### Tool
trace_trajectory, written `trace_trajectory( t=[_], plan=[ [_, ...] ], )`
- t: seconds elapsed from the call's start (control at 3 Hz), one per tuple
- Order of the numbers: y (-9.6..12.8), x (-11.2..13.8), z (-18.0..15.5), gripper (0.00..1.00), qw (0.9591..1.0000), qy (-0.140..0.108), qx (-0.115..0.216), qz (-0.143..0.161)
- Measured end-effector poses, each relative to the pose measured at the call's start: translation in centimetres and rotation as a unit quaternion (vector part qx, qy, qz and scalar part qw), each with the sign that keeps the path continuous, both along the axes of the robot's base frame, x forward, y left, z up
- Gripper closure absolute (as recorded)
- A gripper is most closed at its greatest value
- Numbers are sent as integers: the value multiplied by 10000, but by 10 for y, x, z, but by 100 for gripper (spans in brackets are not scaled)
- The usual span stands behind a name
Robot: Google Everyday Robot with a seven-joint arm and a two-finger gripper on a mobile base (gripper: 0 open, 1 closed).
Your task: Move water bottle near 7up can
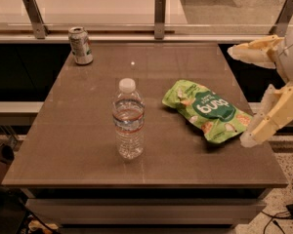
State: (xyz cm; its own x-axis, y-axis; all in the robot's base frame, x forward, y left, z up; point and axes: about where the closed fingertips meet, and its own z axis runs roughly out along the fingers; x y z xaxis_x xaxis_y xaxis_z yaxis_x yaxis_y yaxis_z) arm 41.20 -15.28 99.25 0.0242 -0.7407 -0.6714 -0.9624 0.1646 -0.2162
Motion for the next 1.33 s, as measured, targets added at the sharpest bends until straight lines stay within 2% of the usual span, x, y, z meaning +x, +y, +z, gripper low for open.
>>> trace_trajectory(
  t=[0.33, 0.67, 1.0, 1.33],
  plan=[
    [28, 4, 12, 0, 9965, -89, 783, 291],
    [60, 10, 25, 0, 9872, -112, 1528, 440],
    [67, 9, 32, 0, 9845, -126, 1686, 472],
    [67, 9, 32, 0, 9845, -126, 1686, 473]
  ],
)
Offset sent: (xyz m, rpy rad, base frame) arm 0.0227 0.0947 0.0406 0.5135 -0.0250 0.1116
